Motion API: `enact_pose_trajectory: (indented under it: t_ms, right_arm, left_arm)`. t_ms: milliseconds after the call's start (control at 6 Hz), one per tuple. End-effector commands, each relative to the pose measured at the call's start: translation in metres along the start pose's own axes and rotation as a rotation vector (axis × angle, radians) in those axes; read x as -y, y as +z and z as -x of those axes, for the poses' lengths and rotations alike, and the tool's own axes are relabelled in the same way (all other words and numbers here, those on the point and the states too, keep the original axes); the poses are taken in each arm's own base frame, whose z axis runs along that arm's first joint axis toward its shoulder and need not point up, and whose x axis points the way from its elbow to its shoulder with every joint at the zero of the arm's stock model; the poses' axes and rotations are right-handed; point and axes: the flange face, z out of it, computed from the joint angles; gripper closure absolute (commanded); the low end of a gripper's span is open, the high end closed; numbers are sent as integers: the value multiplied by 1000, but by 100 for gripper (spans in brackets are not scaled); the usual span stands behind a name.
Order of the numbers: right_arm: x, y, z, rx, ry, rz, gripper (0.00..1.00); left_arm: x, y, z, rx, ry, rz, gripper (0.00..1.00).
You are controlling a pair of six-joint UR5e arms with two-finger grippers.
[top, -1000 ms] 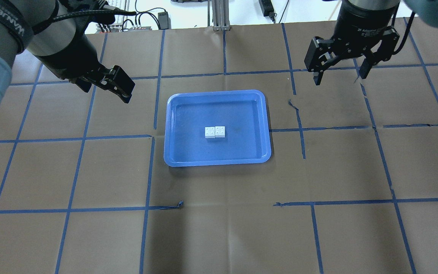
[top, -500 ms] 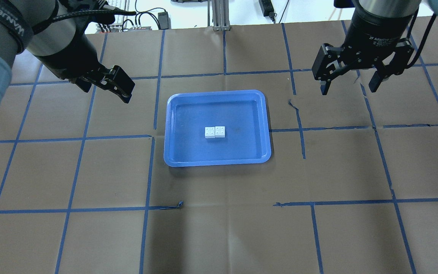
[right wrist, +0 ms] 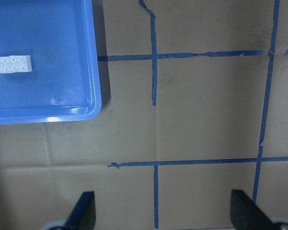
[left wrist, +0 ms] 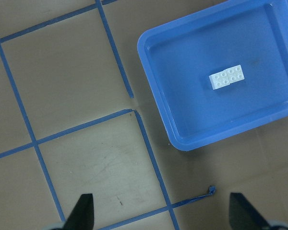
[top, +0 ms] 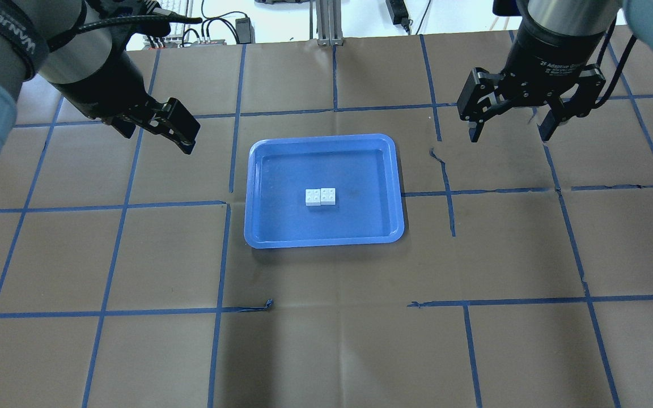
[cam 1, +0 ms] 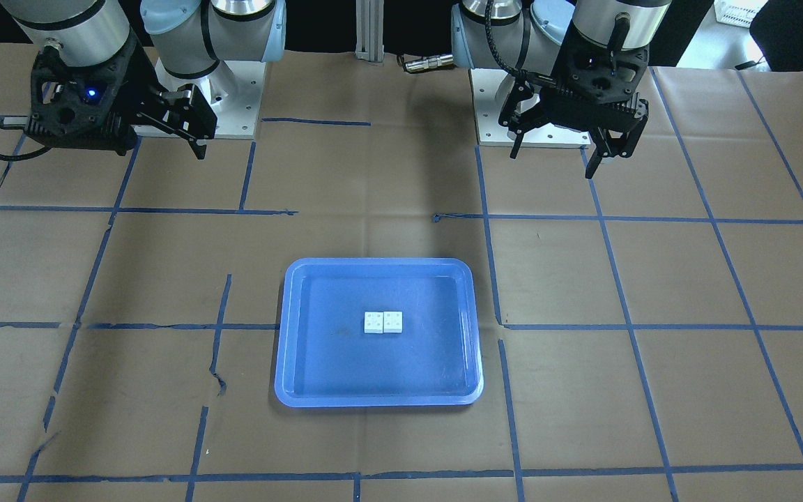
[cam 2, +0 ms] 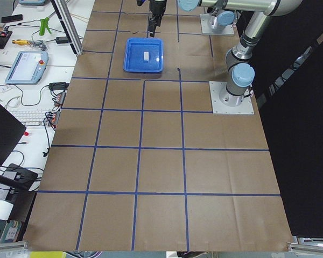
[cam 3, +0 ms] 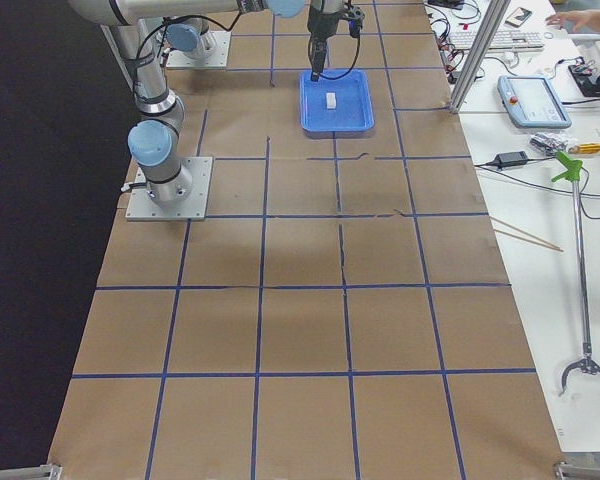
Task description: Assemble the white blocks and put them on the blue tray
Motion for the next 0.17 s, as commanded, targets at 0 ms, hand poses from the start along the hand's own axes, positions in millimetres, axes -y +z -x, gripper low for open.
enact_pose_trajectory:
  t_ms: [0]
  right_arm:
    - [0,0,0,0,1,1,0]
  left_arm:
    - [0,1,0,-1,0,0,1]
